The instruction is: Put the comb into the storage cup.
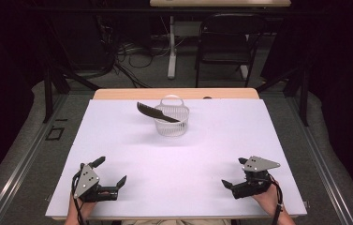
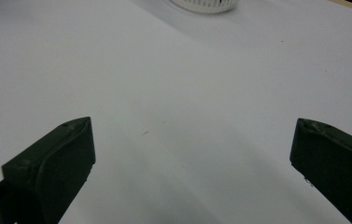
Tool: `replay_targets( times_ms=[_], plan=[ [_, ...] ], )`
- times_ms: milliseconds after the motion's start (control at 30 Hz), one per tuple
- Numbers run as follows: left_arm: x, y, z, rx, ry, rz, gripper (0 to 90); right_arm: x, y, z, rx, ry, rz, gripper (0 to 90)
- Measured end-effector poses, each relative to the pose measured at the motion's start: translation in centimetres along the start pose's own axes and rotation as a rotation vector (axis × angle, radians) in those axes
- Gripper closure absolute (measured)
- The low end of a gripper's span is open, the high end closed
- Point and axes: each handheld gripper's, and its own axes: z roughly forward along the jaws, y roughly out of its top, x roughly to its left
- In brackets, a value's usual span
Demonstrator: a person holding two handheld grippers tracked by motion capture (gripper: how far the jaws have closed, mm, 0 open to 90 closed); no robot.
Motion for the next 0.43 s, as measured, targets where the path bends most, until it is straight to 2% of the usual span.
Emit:
replay_targets(
  times_ms=[167, 433],
  plan=[
    [-0.02, 0.01, 0.06, 0.001, -0.001, 0.000, 1.2, 0.15, -0.25, -0.75, -0.038, -0.025, -0.006, 0.0],
    [0.06, -0.05, 0.17, 0.009, -0.001, -0.004, 1.2, 0.00, -0.35, -1.04, -0.049, -0.034, -0.008, 0.0]
  ],
)
